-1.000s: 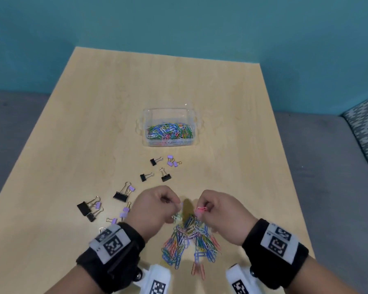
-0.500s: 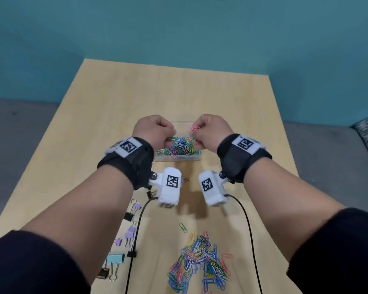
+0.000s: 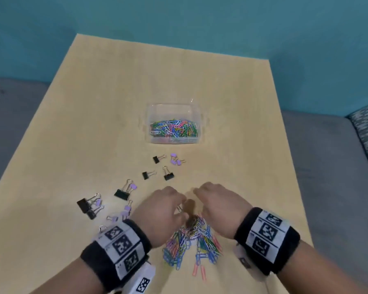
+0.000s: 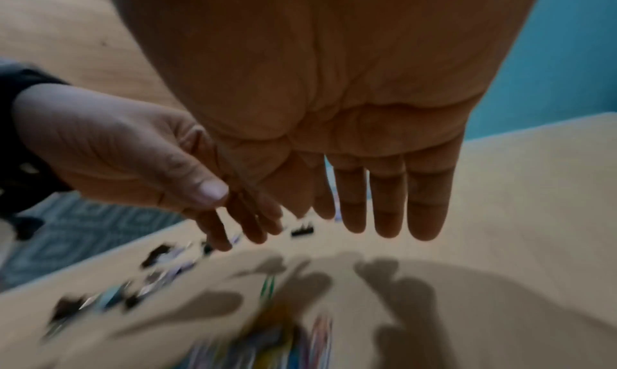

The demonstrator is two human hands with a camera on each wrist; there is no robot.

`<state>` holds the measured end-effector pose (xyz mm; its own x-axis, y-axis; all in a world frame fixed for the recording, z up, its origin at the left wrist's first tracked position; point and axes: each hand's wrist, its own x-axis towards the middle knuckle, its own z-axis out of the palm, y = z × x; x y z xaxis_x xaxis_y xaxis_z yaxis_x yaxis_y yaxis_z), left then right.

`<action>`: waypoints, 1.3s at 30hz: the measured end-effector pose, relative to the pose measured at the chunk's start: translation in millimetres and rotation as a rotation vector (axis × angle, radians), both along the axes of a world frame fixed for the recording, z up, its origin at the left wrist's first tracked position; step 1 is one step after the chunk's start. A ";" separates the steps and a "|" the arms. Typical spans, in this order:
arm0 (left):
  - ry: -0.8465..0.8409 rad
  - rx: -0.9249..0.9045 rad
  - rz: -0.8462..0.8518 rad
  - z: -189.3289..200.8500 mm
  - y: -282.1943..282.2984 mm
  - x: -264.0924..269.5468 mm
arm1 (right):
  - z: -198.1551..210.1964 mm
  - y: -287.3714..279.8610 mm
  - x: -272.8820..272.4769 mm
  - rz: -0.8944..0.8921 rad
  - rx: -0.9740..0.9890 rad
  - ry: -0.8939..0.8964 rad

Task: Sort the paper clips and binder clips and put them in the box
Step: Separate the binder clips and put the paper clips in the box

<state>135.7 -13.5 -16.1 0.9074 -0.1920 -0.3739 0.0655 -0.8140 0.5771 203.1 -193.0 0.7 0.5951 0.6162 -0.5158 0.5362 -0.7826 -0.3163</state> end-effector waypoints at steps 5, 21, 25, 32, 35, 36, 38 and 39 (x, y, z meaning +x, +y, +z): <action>-0.093 0.283 -0.239 -39.9 -20.1 -40.2 | -37.9 -26.2 -56.1 0.114 -0.083 -0.127; -0.088 0.381 -0.089 -44.4 -40.6 -102.7 | -46.7 -46.0 -149.1 -0.197 -0.021 -0.093; -0.073 0.414 -0.057 -42.0 -49.4 -93.4 | -55.9 -33.8 -142.0 -0.270 0.060 -0.194; -0.087 0.389 -0.024 -30.5 -55.8 -76.8 | -42.7 -19.7 -118.7 -0.219 -0.034 -0.249; -0.071 0.381 -0.023 -28.0 -56.4 -71.8 | -36.2 -17.6 -110.1 -0.189 -0.079 -0.183; -0.065 0.382 -0.024 -27.0 -56.0 -70.4 | -34.5 -16.3 -107.6 -0.191 -0.086 -0.169; -0.060 0.373 -0.022 -25.0 -55.0 -67.3 | -32.9 -14.3 -103.0 -0.203 -0.086 -0.149; -0.060 0.367 -0.021 -24.1 -54.4 -65.9 | -32.2 -13.8 -101.1 -0.207 -0.084 -0.142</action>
<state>69.8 -67.9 -40.2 0.9271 -0.0736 -0.3674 0.0220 -0.9682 0.2493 102.0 -206.9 -31.5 0.7741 0.4321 -0.4627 0.3962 -0.9007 -0.1783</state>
